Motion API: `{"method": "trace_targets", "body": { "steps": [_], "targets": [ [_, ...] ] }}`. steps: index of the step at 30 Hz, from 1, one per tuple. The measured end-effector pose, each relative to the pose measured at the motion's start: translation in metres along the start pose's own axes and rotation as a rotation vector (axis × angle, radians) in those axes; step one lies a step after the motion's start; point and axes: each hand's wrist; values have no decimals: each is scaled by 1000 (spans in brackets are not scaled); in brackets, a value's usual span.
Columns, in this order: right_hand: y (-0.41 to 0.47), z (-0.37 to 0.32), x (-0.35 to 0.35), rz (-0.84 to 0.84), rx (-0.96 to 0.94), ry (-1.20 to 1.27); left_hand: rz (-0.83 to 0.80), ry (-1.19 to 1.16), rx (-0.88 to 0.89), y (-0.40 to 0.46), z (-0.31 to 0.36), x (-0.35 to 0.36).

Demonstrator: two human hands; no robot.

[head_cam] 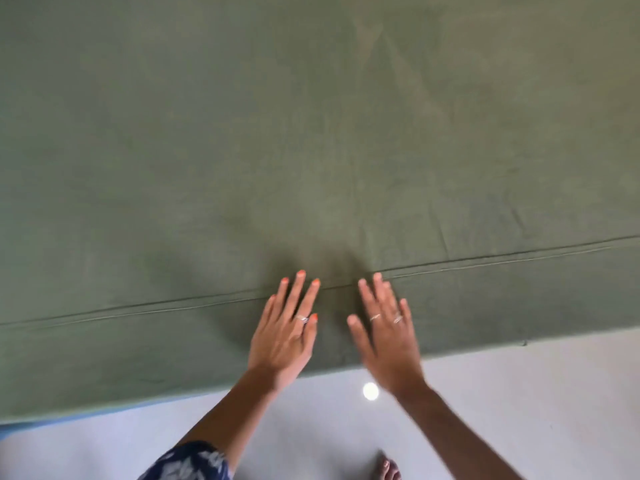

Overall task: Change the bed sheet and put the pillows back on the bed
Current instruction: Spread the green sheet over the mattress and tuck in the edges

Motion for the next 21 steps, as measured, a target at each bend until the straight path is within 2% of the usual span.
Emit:
{"method": "trace_targets", "body": {
  "steps": [3,6,9,11,12,15,16,21],
  "targets": [
    [23,68,-35,-113,133,-195,-73,-11,79,35,74,21],
    [4,105,-48,-221,58,-296,-194,60,94,32,117,44],
    [-34,115,-57,-285,41,-246,-402,268,377,16,126,37],
    [-50,112,-71,-403,37,-258,-547,420,568,20,124,9],
    [-50,108,-84,-485,20,-274,-603,465,591,20,124,-12],
    [-35,84,-139,-859,97,-260,-626,525,491,13,133,-76],
    [-28,70,-155,-883,113,-282,-604,515,428,11,137,-99],
    [23,-37,-236,-669,-150,-424,-372,581,134,5,146,-247]
  ]
}}
Point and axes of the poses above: each hand's wrist, its own y-axis towards the middle knuckle, its own x-axis out of the palm, z = x × y, and after that the axes turned 2 degrees about x, right-handed
